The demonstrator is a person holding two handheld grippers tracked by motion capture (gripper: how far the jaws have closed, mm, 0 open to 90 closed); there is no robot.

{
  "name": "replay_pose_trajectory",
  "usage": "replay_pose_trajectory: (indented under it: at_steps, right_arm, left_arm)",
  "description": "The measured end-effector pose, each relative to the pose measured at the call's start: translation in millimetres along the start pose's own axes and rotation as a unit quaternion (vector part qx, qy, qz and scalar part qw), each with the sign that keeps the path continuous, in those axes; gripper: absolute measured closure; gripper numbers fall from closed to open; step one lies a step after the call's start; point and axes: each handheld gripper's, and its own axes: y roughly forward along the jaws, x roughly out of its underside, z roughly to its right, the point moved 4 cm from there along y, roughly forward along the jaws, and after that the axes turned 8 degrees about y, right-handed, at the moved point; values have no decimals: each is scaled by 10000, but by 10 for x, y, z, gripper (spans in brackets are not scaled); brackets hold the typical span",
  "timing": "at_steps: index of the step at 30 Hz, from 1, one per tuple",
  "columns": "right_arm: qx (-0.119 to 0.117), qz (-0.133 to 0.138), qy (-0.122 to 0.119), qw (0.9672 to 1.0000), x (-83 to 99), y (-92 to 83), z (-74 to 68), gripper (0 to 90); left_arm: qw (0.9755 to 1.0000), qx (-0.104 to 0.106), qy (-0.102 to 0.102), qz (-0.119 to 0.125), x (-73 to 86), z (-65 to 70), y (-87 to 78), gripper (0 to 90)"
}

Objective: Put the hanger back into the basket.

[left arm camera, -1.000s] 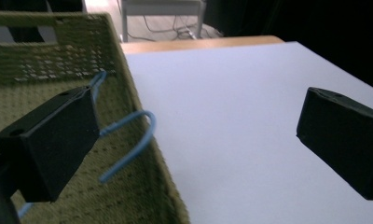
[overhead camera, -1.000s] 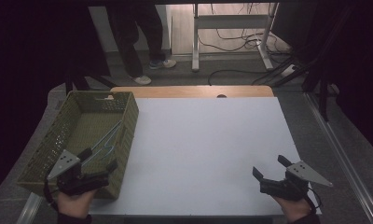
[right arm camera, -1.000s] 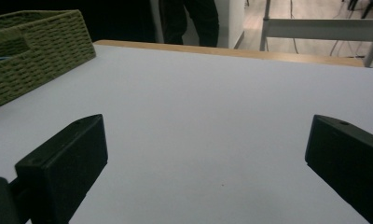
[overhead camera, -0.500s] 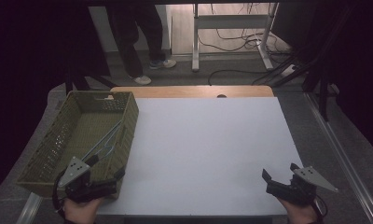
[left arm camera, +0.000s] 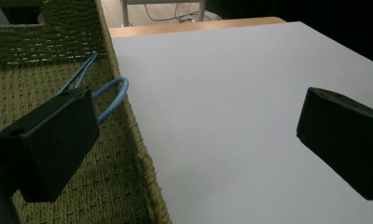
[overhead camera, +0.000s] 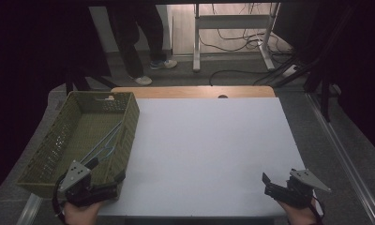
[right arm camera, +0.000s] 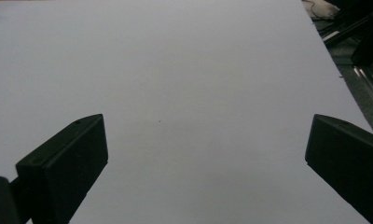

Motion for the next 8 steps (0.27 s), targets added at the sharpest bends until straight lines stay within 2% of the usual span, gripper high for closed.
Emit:
replay_pose_trajectory:
  at_steps: [4,6,7,8]
  right_arm:
    - [-107,55,-36,9999,-17,-8,-31,0]
    - [-143,80,-25,9999,-25,-15,-37,0]
    - [-153,116,-45,9998,-35,-27,-42,0]
    - [-153,116,-45,9998,-35,-27,-42,0]
  left_arm:
    - [10000,-1,74,-6,-103,-78,-32,0]
    - [9998,-47,155,-128,-166,-170,-37,0]
    - [9996,-49,199,-171,-240,-281,-53,0]
    - [9996,-49,199,-171,-240,-281,-53,0]
